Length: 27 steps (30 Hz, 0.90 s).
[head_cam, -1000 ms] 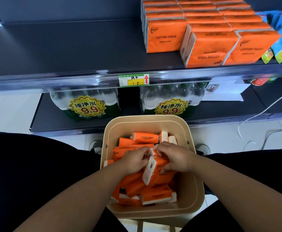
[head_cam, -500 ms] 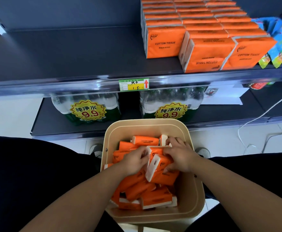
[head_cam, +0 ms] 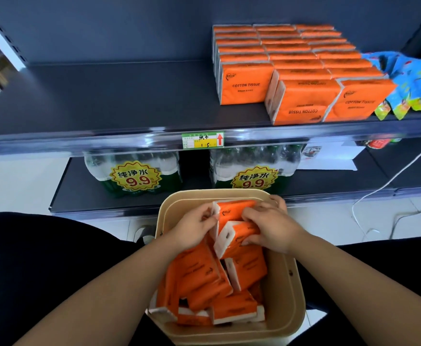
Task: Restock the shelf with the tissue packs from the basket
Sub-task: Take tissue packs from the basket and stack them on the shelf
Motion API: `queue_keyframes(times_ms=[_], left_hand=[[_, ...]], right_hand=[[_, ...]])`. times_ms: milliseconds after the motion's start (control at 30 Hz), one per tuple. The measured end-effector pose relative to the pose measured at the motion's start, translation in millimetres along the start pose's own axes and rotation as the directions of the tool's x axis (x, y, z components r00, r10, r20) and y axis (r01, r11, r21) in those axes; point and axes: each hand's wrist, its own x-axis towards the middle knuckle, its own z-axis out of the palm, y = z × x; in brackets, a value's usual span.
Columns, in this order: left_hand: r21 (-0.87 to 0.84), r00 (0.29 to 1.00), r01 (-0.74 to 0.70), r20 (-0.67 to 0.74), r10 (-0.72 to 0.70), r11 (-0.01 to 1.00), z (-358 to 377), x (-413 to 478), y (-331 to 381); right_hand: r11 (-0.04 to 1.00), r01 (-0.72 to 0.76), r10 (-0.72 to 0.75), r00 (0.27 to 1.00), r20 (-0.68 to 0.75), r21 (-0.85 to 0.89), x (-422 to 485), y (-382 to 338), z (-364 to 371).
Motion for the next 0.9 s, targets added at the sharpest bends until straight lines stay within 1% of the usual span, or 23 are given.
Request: queue_keyframes(times_ms=[100,233,367,500,600,767,900], left_hand=[[-0.018,0.998,-0.056,0.003,0.056,0.998,-15.4,4.3,22.3],[-0.014,0.988,-0.157,0.004,0.157,0.987,-35.7,9.3,57.0],[-0.013,0.978,-0.202,0.051,0.203,0.979,-57.3,15.7,89.5],[-0.043,0.973,-0.22,0.065,0.222,0.975,-77.3,22.9,122.1],[-0.042,0.971,-0.232,0.041,0.234,0.972,-95.0,29.7,145.1],[-0.018,0.958,-0.286,-0.029,0.285,0.958,-123.5,42.6,181.7],[0.041,0.953,-0.275,-0.122,0.278,0.96,-136.0,57.7,197.8]], right_hand=[[1.0,0.023,-0.024,0.998,-0.06,-0.012,0.1,-1.4,-18.8],[0.999,0.045,-0.05,0.979,-0.196,-0.028,0.3,-0.8,-51.7],[0.989,0.107,-0.135,0.932,-0.338,-0.101,-0.6,3.0,-77.5],[0.978,0.116,-0.182,0.875,-0.448,-0.171,5.9,3.8,-102.1],[0.969,0.107,-0.212,0.82,-0.532,-0.221,13.0,0.2,-124.5],[0.962,0.067,-0.224,0.75,-0.623,-0.265,25.7,-8.2,-164.8],[0.961,0.05,-0.218,0.743,-0.633,-0.273,36.1,-10.4,-189.4]])
